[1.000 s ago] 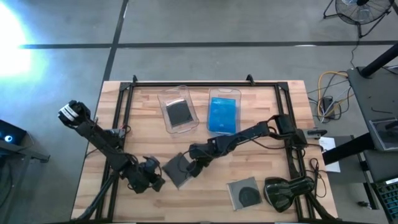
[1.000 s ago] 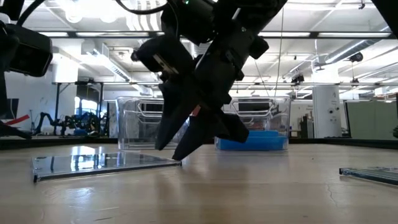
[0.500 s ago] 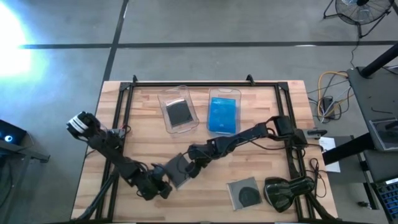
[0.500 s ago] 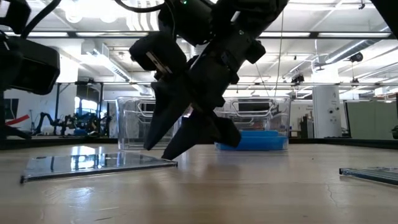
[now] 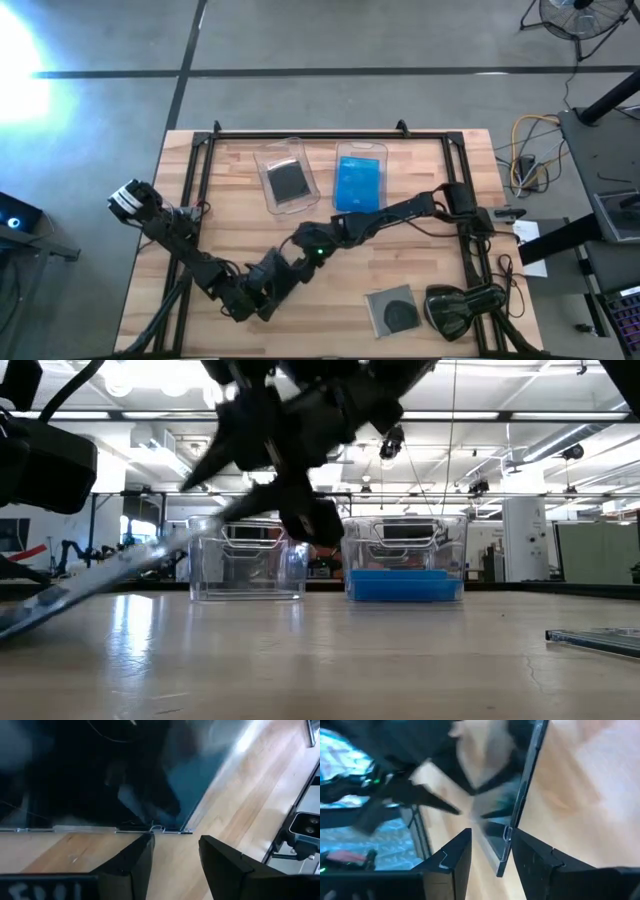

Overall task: Pick & place jewel cases by type
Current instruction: Put the left black CD case into the left transparent bin

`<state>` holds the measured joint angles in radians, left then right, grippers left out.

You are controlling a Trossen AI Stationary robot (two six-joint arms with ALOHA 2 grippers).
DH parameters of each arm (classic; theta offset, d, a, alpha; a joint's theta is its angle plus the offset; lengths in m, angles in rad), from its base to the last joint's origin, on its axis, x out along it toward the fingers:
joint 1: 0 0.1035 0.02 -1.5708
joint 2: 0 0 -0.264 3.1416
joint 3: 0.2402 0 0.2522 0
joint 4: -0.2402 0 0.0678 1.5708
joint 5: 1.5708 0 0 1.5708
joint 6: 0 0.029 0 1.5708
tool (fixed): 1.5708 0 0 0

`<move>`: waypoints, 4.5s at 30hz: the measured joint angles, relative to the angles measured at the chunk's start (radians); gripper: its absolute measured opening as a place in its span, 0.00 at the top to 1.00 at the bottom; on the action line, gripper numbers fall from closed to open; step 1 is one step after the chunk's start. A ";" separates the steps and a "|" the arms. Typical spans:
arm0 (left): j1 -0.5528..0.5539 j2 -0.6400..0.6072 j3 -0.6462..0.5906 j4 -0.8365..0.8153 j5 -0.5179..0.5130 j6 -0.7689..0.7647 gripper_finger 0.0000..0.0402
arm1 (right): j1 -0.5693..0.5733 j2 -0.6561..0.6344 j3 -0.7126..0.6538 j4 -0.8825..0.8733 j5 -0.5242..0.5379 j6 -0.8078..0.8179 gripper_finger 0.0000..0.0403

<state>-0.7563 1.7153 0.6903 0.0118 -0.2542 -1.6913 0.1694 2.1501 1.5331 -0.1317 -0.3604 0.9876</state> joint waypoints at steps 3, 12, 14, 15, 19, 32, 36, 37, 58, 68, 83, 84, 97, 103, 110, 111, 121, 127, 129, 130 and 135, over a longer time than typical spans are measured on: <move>0.000 0.001 -0.001 0.005 0.003 0.000 0.63 | -0.001 -0.001 0.028 0.000 -0.006 -0.023 0.67; -0.002 0.002 -0.002 0.013 -0.018 -0.005 0.63 | 0.007 0.000 0.048 0.001 -0.081 0.044 0.67; -0.002 0.002 -0.002 0.014 -0.021 -0.006 0.63 | 0.008 0.001 0.048 0.002 -0.100 0.071 0.67; -0.002 0.002 -0.002 0.014 -0.023 -0.007 0.63 | 0.009 0.001 0.048 0.004 -0.102 0.086 0.67; -0.002 0.002 -0.003 0.014 -0.026 -0.007 0.63 | 0.009 0.002 0.048 0.068 -0.120 0.135 0.67; -0.007 0.003 -0.005 0.015 -0.030 0.011 0.63 | 0.020 0.007 0.046 0.164 -0.074 0.023 0.66; -0.007 0.002 -0.006 0.015 -0.023 0.018 0.63 | 0.040 0.015 0.043 0.301 -0.071 -0.006 0.58; -0.007 0.002 -0.006 0.015 -0.022 0.020 0.63 | 0.045 0.015 0.042 0.326 -0.072 -0.017 0.56; -0.019 0.001 0.035 0.032 -0.035 0.073 0.63 | 0.032 0.024 -0.022 -0.213 0.303 0.059 0.47; -0.008 0.001 0.023 0.043 -0.032 0.136 0.63 | 0.042 0.051 -0.032 -0.132 0.313 0.056 0.47; 0.037 0.003 0.000 0.045 0.054 0.206 0.63 | 0.026 -0.009 0.003 0.118 0.140 -0.019 0.47; 0.036 0.003 -0.003 0.049 0.053 0.206 0.63 | 0.028 -0.014 0.006 0.126 0.131 -0.033 0.47; 0.035 0.003 -0.006 0.059 0.039 0.201 0.63 | 0.076 0.045 0.019 0.176 0.025 0.035 0.47; 0.035 0.003 -0.006 0.060 0.038 0.201 0.63 | 0.071 0.048 0.020 0.188 0.077 0.051 0.48; 0.030 0.003 -0.007 0.065 0.032 0.201 0.63 | 0.057 0.047 0.027 0.193 0.171 0.064 0.54; 0.027 0.003 -0.008 0.067 0.026 0.202 0.63 | 0.056 0.047 0.027 0.192 0.183 0.064 0.56; -0.035 0.002 0.026 0.052 -0.103 0.189 0.63 | 0.046 0.046 0.015 0.163 0.273 0.071 0.94; -0.088 0.004 0.130 -0.126 -0.146 0.139 0.63 | 0.032 0.040 0.015 0.107 0.287 0.028 0.97; -0.113 0.005 0.177 -0.239 -0.149 0.088 0.63 | 0.027 0.030 0.015 0.098 0.291 0.003 0.97; -0.129 0.006 0.203 -0.301 -0.158 0.063 0.63 | 0.023 0.023 0.015 0.090 0.297 -0.009 0.97; -0.225 0.004 0.334 -0.598 -0.275 -0.175 0.63 | -0.003 -0.034 0.015 0.073 0.368 -0.056 0.97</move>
<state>-0.9816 1.7198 1.0242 -0.5864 -0.5289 -1.8665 0.1665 2.1158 1.5478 -0.0587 0.0075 0.9312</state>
